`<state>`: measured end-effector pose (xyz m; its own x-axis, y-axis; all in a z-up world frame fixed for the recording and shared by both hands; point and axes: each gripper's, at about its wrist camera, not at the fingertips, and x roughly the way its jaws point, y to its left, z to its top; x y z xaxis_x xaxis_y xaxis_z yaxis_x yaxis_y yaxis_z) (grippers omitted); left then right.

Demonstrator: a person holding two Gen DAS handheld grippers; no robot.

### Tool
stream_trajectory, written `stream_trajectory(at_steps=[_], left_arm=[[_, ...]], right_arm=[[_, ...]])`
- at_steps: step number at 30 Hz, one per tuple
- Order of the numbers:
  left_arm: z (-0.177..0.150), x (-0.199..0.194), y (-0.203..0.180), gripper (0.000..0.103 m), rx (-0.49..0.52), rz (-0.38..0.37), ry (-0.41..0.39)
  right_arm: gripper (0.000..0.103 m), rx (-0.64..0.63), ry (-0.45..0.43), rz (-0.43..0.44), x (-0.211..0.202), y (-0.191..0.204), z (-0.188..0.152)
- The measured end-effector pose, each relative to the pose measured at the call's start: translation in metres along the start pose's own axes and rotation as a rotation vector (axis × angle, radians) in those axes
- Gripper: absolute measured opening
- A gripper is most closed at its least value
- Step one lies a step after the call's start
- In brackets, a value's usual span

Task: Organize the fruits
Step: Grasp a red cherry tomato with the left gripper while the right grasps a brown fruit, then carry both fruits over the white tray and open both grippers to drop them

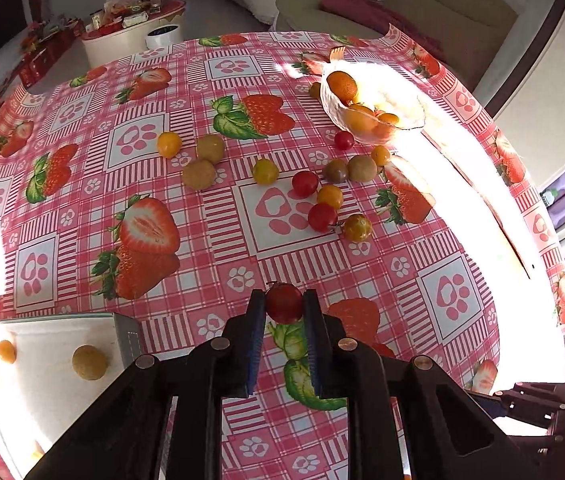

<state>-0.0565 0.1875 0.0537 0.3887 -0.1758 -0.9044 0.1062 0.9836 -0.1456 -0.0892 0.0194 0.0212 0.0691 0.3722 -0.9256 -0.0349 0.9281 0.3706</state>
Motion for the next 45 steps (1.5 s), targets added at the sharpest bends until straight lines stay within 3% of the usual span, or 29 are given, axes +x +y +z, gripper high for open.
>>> stream_trajectory(at_steps=[11, 26, 36, 45], left_arm=[[-0.030, -0.038, 0.037, 0.021, -0.066, 0.032, -0.020], [-0.091, -0.081, 0.121, 0.021, -0.230, 0.126, -0.024], [-0.112, -0.078, 0.181, 0.021, -0.335, 0.190, -0.023], [-0.110, -0.049, 0.209, 0.021, -0.329, 0.220, 0.011]], right_arm=[[0.027, -0.058, -0.005, 0.006, -0.003, 0.036, 0.007], [0.027, -0.233, 0.029, 0.043, 0.014, 0.129, 0.005], [0.027, -0.357, 0.076, 0.072, 0.038, 0.195, 0.002], [0.027, -0.472, 0.145, 0.053, 0.070, 0.235, -0.016]])
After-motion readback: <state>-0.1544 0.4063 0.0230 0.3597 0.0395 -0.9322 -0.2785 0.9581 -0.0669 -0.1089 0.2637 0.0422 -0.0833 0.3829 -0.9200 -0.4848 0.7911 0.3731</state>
